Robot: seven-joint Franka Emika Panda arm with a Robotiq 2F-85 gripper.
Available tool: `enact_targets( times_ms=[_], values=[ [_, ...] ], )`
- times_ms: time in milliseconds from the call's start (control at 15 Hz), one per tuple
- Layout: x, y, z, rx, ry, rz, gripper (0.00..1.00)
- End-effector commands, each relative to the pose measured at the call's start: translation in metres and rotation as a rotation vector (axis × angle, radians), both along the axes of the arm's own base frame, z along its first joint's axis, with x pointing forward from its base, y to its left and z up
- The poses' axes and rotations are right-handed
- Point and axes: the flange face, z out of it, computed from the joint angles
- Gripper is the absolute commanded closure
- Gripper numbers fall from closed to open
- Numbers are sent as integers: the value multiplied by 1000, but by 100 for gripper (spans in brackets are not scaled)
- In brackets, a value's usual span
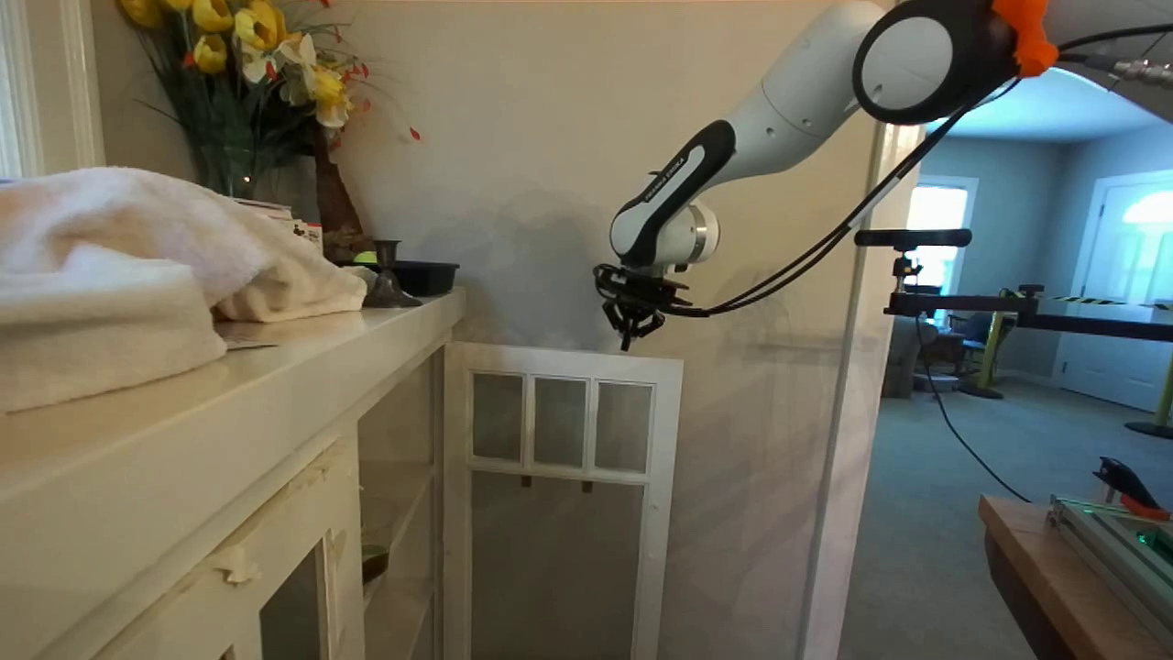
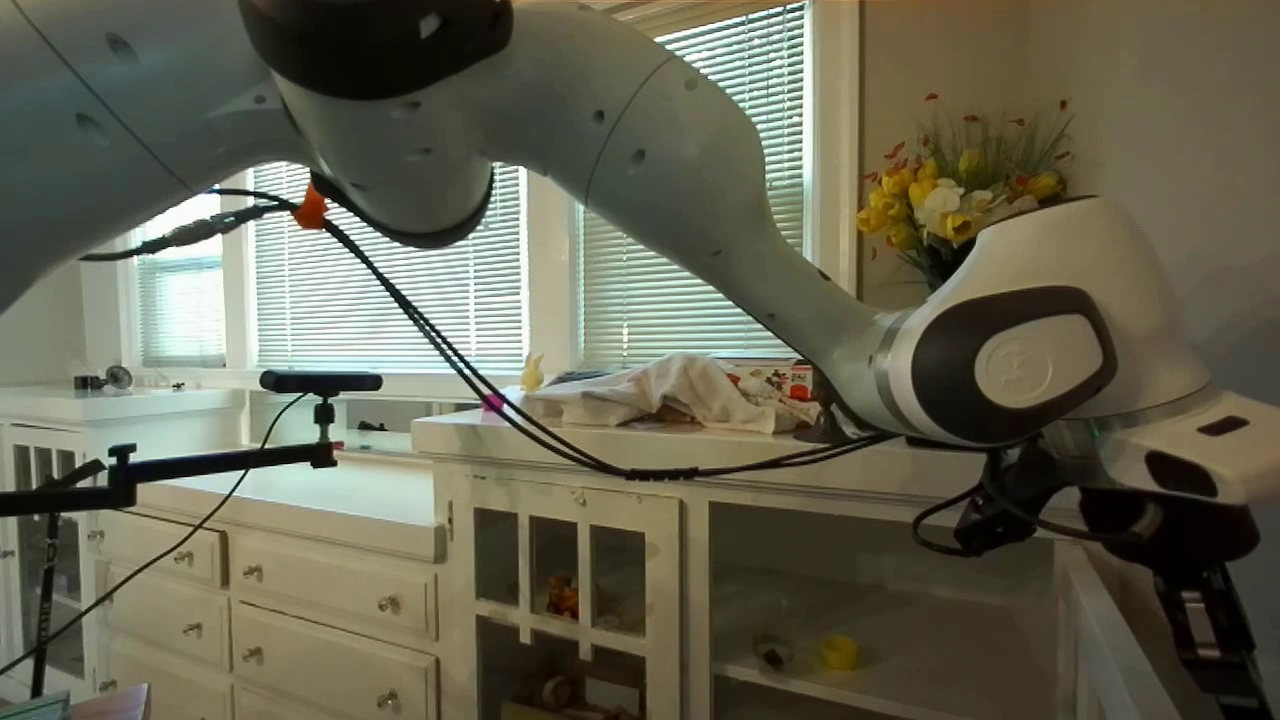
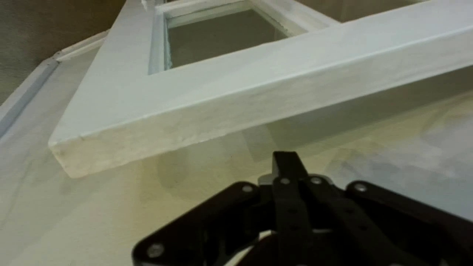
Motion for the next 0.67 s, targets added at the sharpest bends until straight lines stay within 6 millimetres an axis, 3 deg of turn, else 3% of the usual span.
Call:
enact_targets(
  times_ms=[0,600],
  values=[
    [4,2,-4,37,36,-13,100],
    [0,14,-17,120,119,-8,100]
  ],
)
